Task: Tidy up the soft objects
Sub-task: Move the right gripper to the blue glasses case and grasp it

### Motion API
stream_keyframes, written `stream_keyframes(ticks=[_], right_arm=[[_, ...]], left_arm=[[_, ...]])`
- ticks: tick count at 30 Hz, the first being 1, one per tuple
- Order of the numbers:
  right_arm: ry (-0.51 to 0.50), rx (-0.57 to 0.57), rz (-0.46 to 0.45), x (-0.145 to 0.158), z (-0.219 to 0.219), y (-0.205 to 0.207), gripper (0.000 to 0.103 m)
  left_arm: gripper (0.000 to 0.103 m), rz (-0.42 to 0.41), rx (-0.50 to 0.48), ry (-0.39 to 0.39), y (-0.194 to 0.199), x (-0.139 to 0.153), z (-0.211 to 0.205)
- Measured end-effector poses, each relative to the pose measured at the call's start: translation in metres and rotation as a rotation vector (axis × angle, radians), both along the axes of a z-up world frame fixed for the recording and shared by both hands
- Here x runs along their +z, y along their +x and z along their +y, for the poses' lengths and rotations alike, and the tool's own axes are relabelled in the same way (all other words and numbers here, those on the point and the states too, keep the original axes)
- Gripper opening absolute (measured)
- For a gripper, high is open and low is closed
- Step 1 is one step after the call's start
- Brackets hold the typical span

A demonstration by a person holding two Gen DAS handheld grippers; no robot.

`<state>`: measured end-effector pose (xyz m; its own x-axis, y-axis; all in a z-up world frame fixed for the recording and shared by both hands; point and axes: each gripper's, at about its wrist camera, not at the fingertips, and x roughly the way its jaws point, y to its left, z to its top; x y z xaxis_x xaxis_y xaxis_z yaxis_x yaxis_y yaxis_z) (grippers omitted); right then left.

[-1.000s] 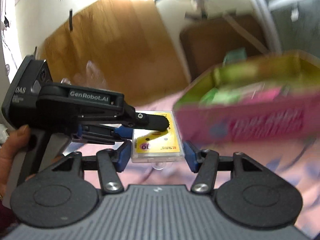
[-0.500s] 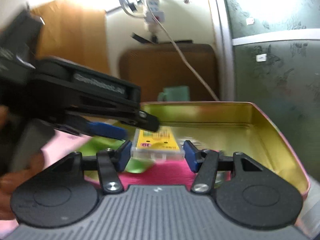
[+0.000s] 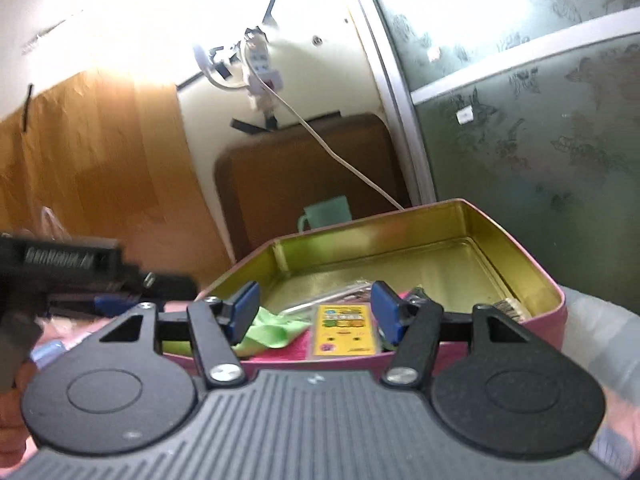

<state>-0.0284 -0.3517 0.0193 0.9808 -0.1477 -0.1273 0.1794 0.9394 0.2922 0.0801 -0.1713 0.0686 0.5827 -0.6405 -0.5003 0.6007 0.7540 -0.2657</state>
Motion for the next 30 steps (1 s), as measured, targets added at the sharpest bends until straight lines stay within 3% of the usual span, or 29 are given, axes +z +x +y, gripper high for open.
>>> stream_keyframes(ticks=[4, 9, 14, 18, 19, 22, 25, 30], right_arm=[[-0.022, 0.045, -0.029, 0.007, 0.024, -0.008, 0.064], [-0.063, 0.196, 0.005, 0.011, 0.069, 0.004, 0.064], [-0.067, 0.402, 0.124, 0.002, 0.122, 0.031, 0.064], [-0.016, 0.558, 0.247, -0.005, 0.163, 0.063, 0.064], [-0.009, 0.593, 0.270, -0.006, 0.177, 0.071, 0.064], [-0.012, 0.652, 0.309, 0.002, 0.215, 0.096, 0.065], [-0.005, 0.674, 0.329, 0.010, 0.257, 0.122, 0.081], [0.016, 0.648, 0.361, 0.007, 0.328, 0.157, 0.088]], left_arm=[[0.067, 0.018, 0.075, 0.044, -0.013, -0.018, 0.057], [0.067, 0.072, 0.242, 0.114, -0.019, -0.047, 0.138], [0.067, 0.073, 0.451, 0.134, -0.019, -0.060, 0.222], [0.069, -0.021, 0.666, 0.155, -0.021, -0.055, 0.280], [0.071, -0.031, 0.723, 0.142, -0.022, -0.055, 0.293], [0.072, -0.039, 0.884, -0.038, -0.028, -0.054, 0.335], [0.078, -0.083, 1.023, -0.168, -0.041, -0.052, 0.360], [0.080, -0.076, 1.085, -0.278, -0.046, -0.054, 0.377]])
